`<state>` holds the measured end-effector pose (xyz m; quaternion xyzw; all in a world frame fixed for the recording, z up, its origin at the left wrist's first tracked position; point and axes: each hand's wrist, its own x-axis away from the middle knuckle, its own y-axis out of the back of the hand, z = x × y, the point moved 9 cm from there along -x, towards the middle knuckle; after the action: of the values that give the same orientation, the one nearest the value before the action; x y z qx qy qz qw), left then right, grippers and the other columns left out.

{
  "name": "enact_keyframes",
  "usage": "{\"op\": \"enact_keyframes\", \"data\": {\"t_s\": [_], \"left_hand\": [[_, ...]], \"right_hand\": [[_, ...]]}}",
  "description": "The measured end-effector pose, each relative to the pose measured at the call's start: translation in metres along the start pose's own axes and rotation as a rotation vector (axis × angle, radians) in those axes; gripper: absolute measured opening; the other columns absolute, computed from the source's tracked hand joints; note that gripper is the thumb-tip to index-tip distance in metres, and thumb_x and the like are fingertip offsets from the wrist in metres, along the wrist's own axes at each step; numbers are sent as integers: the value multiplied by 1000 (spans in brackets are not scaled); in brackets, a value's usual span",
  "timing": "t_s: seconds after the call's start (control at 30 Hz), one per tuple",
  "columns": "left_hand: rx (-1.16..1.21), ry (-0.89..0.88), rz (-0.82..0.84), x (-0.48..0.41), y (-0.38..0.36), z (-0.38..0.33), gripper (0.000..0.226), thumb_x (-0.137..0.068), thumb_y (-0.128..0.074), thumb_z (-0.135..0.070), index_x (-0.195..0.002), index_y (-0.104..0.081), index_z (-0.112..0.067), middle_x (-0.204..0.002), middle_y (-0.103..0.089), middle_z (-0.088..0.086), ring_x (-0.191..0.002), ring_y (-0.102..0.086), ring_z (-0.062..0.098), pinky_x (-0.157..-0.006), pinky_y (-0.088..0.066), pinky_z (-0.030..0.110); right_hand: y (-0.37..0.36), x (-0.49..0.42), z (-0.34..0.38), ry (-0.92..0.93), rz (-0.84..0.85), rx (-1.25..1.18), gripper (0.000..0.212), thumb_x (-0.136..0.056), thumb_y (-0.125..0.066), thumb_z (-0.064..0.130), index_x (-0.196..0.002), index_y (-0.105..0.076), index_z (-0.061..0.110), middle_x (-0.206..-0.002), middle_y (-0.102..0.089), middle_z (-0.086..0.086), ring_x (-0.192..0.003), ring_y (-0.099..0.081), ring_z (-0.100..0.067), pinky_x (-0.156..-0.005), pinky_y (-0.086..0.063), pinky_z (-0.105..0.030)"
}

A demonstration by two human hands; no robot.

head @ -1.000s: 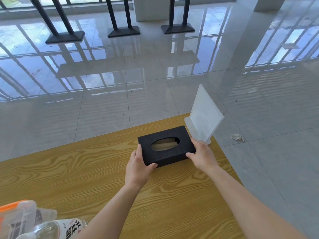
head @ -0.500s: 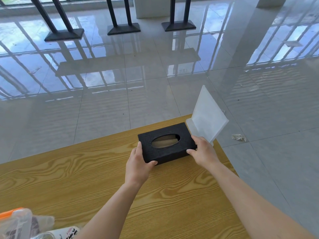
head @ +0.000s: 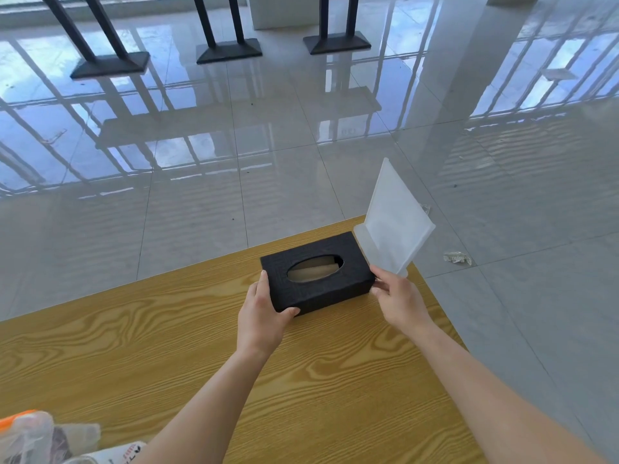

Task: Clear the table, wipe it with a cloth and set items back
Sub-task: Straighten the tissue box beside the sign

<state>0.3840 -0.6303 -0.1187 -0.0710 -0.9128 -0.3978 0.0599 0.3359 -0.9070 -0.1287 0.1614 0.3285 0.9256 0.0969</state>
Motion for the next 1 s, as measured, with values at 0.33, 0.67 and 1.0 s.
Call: {"op": "enact_keyframes", "data": {"t_s": [0.33, 0.67, 1.0], "left_hand": [[-6, -10, 10, -5, -3, -7, 99, -78, -81, -30, -155, -21, -14, -143, -47, 4, -126, -49, 22, -97, -43, 32], [-13, -17, 12, -2, -4, -8, 97, -81, -79, -33, -155, -19, -17, -144, -45, 7, -128, -47, 24, -97, -41, 31], [-36, -26, 17, 1, -6, -13, 86, -87, -71, -38, -155, -22, -18, -140, -47, 5, -124, -48, 20, -93, -37, 25]], "right_hand": [[4, -4, -1, 15, -15, 38, 50, -99, -49, 7, -146, -44, 22, -139, -57, -4, -130, -51, -19, -107, -44, -37], [23, 11, -2, 25, -108, -41, 40, -100, -46, 4, -138, -53, 14, -132, -62, 0, -124, -56, -15, -104, -48, -35], [21, 17, 5, 26, -131, -18, 38, -101, -48, 12, -139, -53, 17, -130, -64, -3, -117, -62, -18, -97, -52, -30]]}}
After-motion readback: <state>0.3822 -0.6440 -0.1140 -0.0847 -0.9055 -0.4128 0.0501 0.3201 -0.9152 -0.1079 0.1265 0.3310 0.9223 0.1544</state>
